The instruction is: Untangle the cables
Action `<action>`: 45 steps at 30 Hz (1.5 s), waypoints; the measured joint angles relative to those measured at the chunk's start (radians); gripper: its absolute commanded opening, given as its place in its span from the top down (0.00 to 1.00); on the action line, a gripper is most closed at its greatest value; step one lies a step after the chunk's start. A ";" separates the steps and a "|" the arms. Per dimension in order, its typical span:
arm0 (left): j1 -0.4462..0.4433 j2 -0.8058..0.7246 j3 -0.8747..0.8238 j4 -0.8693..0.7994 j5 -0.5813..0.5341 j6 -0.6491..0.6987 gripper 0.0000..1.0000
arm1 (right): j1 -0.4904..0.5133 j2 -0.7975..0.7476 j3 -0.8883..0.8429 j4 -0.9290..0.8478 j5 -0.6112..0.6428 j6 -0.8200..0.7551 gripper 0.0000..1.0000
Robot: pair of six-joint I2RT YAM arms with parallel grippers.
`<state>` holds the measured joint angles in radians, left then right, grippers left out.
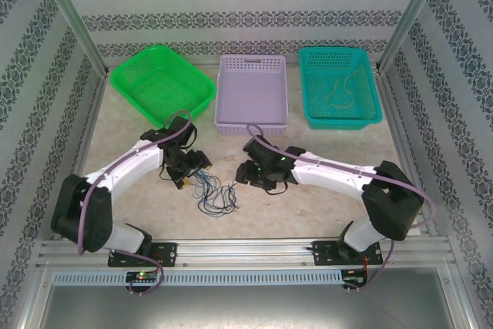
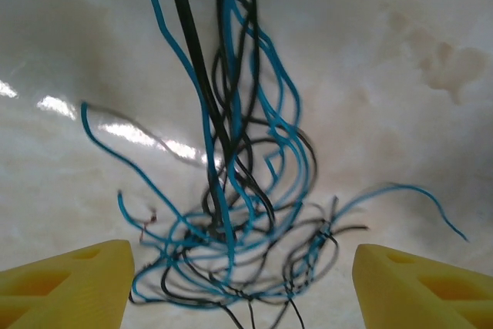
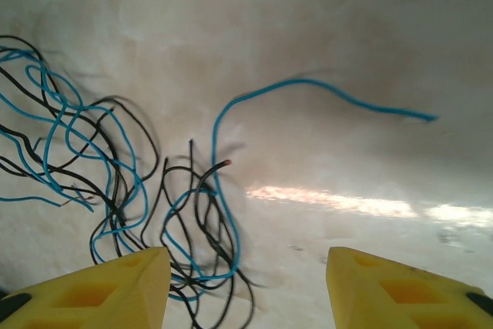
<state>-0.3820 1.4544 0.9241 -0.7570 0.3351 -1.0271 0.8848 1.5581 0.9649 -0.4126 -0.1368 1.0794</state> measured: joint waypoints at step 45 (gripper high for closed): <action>-0.035 0.125 -0.092 0.106 -0.055 -0.055 1.00 | -0.158 -0.034 0.007 0.103 0.335 0.466 1.00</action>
<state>-0.4171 1.5795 0.8322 -0.6514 0.2806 -1.0817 0.7273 1.5238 0.9718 -0.3099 0.1986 1.5455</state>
